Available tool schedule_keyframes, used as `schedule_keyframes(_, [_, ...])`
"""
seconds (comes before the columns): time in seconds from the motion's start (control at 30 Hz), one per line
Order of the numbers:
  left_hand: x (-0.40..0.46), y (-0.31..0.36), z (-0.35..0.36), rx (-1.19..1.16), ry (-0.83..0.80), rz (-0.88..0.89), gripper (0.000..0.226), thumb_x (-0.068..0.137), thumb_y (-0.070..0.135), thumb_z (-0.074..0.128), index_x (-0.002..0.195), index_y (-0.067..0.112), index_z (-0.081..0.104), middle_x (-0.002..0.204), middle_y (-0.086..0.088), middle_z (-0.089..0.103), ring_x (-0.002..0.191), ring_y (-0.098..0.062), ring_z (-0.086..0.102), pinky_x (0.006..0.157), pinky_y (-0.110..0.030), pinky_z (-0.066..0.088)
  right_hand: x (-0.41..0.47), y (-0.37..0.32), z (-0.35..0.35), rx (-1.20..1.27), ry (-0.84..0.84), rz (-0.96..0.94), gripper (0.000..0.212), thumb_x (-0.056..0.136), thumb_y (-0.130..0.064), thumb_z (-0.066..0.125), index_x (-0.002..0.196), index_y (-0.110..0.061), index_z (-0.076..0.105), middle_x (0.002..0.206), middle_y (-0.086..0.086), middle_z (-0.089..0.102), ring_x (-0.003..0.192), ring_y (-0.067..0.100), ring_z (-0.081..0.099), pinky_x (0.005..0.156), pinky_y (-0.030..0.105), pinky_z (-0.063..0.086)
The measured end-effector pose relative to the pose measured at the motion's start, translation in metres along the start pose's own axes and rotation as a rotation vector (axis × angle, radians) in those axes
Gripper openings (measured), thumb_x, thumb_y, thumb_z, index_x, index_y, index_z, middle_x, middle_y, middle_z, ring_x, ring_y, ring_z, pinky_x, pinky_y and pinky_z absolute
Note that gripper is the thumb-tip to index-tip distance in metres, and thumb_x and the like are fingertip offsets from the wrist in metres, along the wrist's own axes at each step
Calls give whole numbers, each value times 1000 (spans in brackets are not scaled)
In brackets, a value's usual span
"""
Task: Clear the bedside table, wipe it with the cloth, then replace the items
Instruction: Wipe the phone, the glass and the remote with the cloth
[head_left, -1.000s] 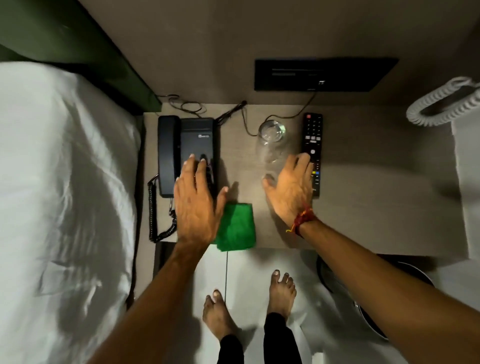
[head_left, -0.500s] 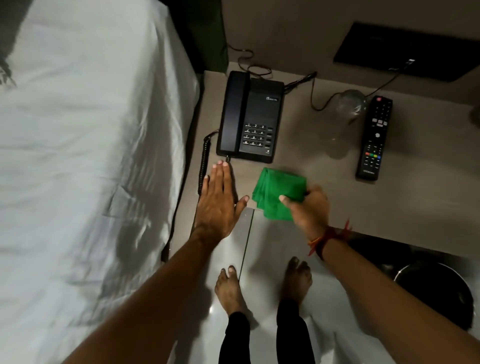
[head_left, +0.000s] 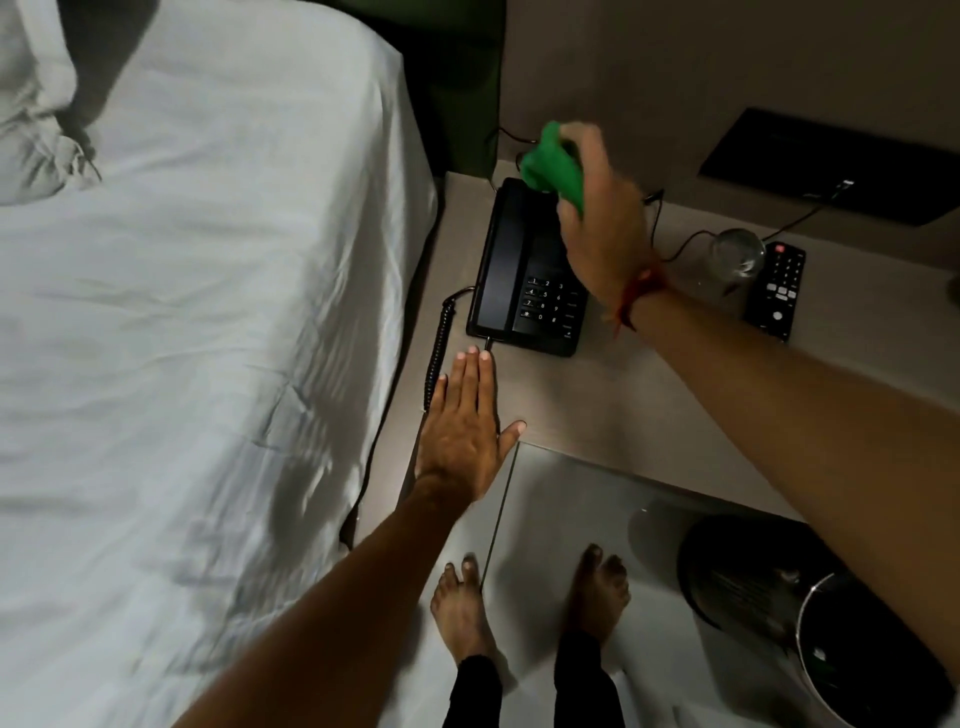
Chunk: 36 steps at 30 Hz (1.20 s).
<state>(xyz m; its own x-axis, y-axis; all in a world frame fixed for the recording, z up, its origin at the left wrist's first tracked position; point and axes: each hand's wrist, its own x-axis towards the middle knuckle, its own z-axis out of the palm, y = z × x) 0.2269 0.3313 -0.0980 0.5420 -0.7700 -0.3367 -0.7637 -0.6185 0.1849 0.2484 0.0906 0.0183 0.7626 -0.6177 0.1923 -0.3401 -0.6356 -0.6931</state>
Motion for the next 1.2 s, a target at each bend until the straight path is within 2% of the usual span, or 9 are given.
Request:
schedule_keyframes(0.1, [0, -1, 0, 8, -10, -2, 95, 103, 67, 26, 162, 7, -16, 172, -15, -14, 161, -29, -11, 133, -46, 9, 26, 3, 24, -233, -263, -119, 71, 91, 12, 48, 155, -16, 35, 163, 15, 32, 152, 36, 28, 126, 48, 23])
schedule_keyframes(0.2, [1, -1, -1, 2, -21, -7, 95, 103, 67, 27, 162, 7, -17, 172, -15, -15, 161, -29, -12, 132, -46, 10, 18, 12, 48, -396, -462, -157, 75, 92, 13, 51, 155, -24, 36, 170, 12, 9, 157, 38, 3, 126, 57, 4])
schedule_keyframes(0.53, [0, 0, 2, 39, -20, 6, 91, 103, 67, 20, 164, 4, -5, 173, -18, -2, 162, -31, -2, 132, -47, 11, -83, 19, 64, -251, -449, -285, 75, 87, 16, 49, 150, -25, 44, 169, 8, 14, 157, 35, 2, 123, 53, -3])
schedule_keyframes(0.67, [1, 0, 3, 56, 0, 0, 92, 103, 68, 21, 164, 3, 1, 173, -19, 3, 162, -32, 2, 132, -47, 12, -109, 10, 36, 343, -601, 32, 49, 98, 5, 49, 144, -12, 49, 162, 9, 36, 153, 20, 24, 128, 41, 18])
schedule_keyframes(0.8, [1, -1, 6, 13, 45, -1, 94, 102, 68, 28, 164, 5, -4, 173, -17, -1, 162, -30, -1, 132, -47, 14, -74, 6, 8, 993, -103, 496, 38, 105, -7, 46, 142, -4, 45, 135, 15, 60, 119, 24, 65, 98, 37, 58])
schedule_keyframes(0.93, [1, -1, 6, 5, 52, 3, 95, 102, 69, 29, 164, 5, -6, 173, -17, -3, 162, -30, -1, 132, -47, 13, -14, 29, -1, 548, 156, 311, 43, 99, -3, 48, 142, -4, 46, 143, 14, 55, 129, 26, 55, 112, 31, 44])
schedule_keyframes(1.0, [1, -2, 6, 9, 54, 2, 95, 102, 69, 28, 164, 5, -5, 173, -16, -2, 162, -30, -1, 132, -47, 13, -2, 42, 10, 151, 49, 190, 53, 98, 0, 50, 149, -8, 43, 158, 16, 41, 150, 31, 35, 124, 30, 26])
schedule_keyframes(1.07, [1, -2, 7, 9, 54, -3, 95, 102, 69, 29, 164, 6, -5, 174, -16, -2, 162, -30, 0, 131, -46, 13, -10, 53, 27, -142, -151, 44, 61, 97, 3, 51, 154, -7, 32, 164, 16, 30, 155, 33, 21, 128, 47, 18])
schedule_keyframes(1.2, [2, -3, 9, 19, 68, -7, 96, 101, 70, 31, 165, 5, 0, 174, -16, 2, 162, -30, 3, 130, -46, 14, -52, 60, 45, -386, -272, -61, 78, 90, 18, 38, 159, -12, 20, 169, 10, 17, 157, 30, 8, 129, 51, 7])
